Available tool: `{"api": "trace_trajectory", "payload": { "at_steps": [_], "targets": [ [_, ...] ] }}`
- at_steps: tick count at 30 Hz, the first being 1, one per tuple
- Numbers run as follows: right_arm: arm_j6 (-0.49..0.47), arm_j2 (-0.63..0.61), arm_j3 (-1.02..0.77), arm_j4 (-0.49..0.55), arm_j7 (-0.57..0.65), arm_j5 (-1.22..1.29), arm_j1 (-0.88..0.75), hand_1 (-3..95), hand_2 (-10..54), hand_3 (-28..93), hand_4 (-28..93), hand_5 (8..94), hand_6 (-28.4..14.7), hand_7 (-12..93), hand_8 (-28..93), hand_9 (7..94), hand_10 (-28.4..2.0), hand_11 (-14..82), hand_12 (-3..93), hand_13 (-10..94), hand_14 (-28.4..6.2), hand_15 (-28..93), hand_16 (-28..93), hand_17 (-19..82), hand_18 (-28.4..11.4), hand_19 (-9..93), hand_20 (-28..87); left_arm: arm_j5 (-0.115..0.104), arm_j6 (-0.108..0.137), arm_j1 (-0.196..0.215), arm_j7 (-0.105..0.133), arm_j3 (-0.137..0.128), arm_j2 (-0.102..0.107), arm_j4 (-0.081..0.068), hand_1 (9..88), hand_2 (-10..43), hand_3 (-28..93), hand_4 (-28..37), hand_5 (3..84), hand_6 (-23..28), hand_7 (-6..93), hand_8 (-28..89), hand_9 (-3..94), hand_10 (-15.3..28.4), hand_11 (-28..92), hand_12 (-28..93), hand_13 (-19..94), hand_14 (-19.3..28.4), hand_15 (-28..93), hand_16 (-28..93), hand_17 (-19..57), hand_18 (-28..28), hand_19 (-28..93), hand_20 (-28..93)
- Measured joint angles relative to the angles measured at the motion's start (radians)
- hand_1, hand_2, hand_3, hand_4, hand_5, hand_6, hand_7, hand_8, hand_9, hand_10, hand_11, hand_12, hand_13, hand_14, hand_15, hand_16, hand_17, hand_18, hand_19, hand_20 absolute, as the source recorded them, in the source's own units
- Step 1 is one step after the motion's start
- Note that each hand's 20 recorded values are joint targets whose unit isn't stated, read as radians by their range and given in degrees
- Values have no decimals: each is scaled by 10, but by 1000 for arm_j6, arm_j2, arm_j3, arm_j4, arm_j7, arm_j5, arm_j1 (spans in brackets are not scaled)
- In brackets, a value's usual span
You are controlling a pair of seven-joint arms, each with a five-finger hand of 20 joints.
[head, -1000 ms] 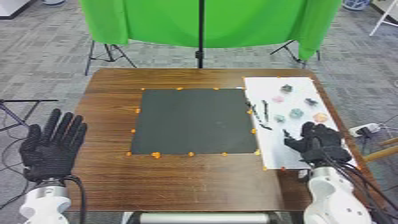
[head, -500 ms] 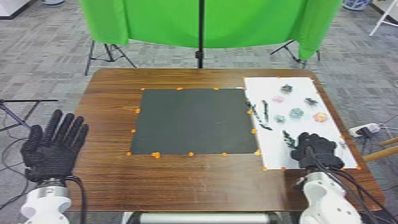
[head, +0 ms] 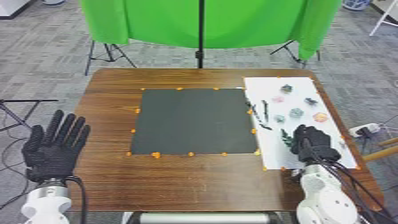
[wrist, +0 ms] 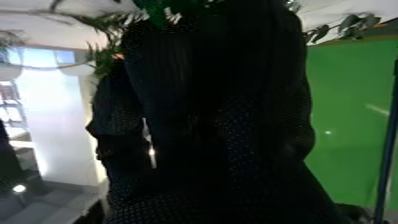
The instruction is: Arrange flowers
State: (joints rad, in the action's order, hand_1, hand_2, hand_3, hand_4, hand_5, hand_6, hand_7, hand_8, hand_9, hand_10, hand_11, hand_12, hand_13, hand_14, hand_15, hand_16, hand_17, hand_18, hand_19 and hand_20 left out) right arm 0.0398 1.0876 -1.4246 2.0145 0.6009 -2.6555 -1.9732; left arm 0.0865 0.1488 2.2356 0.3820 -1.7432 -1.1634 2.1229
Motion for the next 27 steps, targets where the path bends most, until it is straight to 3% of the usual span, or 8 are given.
{"api": "trace_trajectory", "payload": {
  "at_steps": [9, 19, 27],
  "targets": [
    [218, -51, 82, 130, 170, 502, 17, 918, -95, -283, 546, 789, 21, 476, 142, 892, -92, 219, 499, 822, -51, 488, 445, 394, -264, 895, 332, -8, 0, 2, 4, -4, 3, 0, 251, 167, 767, -283, 411, 82, 85, -98, 377, 149, 171, 82, 276, 151, 266, -62, -57, 122, 325, 104],
    [211, -45, 231, 147, 166, 746, 227, 875, -95, -283, 611, 753, 34, 547, 103, 863, -92, 284, 499, 798, -68, 585, 396, 392, -266, 923, 342, -28, 22, 47, 26, -48, 20, 19, 251, 169, 768, -283, 412, 82, 84, -98, 376, 149, 171, 82, 275, 151, 267, -61, -59, 123, 328, 106],
    [184, 40, 470, 32, 196, 708, 423, 868, -95, -283, 641, 748, 30, 570, 84, 844, -106, 355, 493, 792, -88, 643, 367, 414, -280, 932, 385, -33, 48, 80, 41, -58, 33, 28, 252, 169, 768, -283, 413, 83, 86, -97, 375, 149, 173, 82, 275, 151, 271, -62, -60, 123, 330, 107]
  ]
}}
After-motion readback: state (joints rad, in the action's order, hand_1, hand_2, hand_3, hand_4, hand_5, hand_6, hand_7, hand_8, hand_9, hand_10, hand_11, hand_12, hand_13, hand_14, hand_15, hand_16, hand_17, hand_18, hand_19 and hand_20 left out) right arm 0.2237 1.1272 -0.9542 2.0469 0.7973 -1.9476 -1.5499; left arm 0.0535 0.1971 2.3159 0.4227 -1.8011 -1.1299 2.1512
